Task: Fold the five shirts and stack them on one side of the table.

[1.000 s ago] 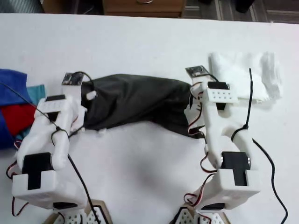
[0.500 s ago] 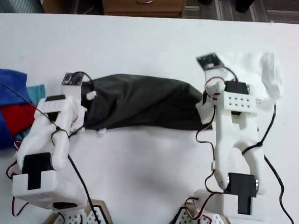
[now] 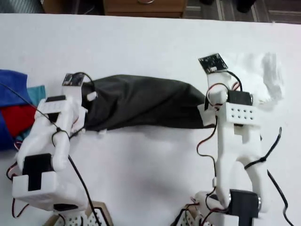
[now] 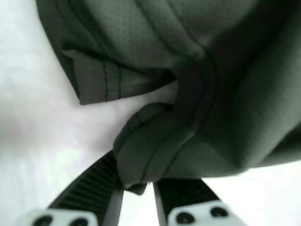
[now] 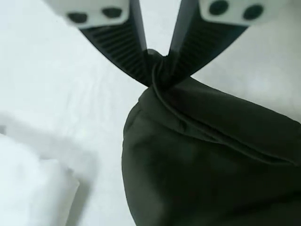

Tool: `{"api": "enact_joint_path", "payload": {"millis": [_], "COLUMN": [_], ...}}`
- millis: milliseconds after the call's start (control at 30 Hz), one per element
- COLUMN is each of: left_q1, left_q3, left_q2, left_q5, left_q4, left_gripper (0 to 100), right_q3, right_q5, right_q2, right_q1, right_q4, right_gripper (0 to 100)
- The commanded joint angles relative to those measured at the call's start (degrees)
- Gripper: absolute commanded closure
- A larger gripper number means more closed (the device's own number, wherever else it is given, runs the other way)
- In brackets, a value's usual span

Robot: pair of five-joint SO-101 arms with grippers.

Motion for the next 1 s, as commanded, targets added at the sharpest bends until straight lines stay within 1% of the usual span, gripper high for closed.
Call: {"api": "enact_joint_path", "payload": {"millis": [0,67,233,367,467,567,700,833,967], "left_q1": [-0.4,-0.4,-0.6,-0.5,-1.5,-2.8,-2.9,-2.9,-2.9], "left_q3": [-6.0,-12.9,-35.0,-51.7,-58.7,-60.3,-60.0,-59.9,-60.4], "left_q2": [-0.5,-0.5,-0.5,-0.5,-1.1,-4.3,-13.5,-24.6,-32.4], "left_q5": [0.1,-0.5,-0.7,-2.9,-3.3,-3.3,-3.4,-3.6,-6.2], "left_q4": [8.8,15.4,32.5,43.7,45.1,45.0,45.0,45.0,44.8], "left_gripper": [97,97,97,97,97,97,97,97,97], "right_q3": [-2.2,-6.2,-17.1,-25.0,-30.0,-34.0,-42.7,-52.6,-62.8], "right_q5": [-0.3,-1.8,-1.9,-1.9,-2.2,-1.8,-1.8,-1.8,-1.8], "right_q2": [-3.2,-3.2,-2.5,-2.6,-2.6,-3.2,-3.2,-3.2,-3.2], "right_q1": [-0.9,-0.9,-1.1,-1.6,-1.4,-1.4,-1.3,-1.4,-1.4], "right_q4": [0.7,-1.0,-5.5,-5.3,-5.3,-5.2,-2.9,2.5,7.3], "right_gripper": [97.9,97.9,97.9,97.9,97.9,97.9,97.9,97.9,97.9]}}
